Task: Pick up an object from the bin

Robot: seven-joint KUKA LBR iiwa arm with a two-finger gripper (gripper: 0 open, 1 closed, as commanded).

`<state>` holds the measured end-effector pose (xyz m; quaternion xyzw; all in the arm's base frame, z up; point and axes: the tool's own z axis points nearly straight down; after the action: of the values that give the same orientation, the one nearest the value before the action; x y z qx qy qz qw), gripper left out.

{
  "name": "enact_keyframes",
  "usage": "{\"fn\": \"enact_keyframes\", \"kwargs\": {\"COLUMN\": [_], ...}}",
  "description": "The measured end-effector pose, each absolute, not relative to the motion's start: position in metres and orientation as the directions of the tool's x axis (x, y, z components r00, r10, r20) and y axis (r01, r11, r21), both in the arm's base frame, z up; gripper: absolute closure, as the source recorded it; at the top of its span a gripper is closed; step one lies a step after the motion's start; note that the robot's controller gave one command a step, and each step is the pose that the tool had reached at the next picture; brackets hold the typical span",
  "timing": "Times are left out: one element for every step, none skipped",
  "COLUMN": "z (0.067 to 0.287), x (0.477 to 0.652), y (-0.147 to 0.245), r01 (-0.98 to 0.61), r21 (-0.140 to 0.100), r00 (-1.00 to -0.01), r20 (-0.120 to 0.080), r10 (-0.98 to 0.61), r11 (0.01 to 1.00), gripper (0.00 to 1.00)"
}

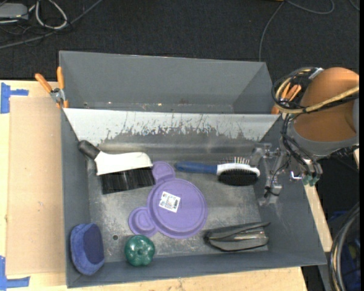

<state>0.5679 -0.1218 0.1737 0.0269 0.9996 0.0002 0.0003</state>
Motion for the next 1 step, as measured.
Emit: {"fn": "enact_keyframes", "kwargs": {"z": [0.1707], "x": [0.5837], "y": [-0.0864], "r01": [0.035], "r21": [0.001], "r00": [-0.999], "r20": [-0.011], "r10": [0.035], "r11": [0.999], "gripper": [0.00]}}
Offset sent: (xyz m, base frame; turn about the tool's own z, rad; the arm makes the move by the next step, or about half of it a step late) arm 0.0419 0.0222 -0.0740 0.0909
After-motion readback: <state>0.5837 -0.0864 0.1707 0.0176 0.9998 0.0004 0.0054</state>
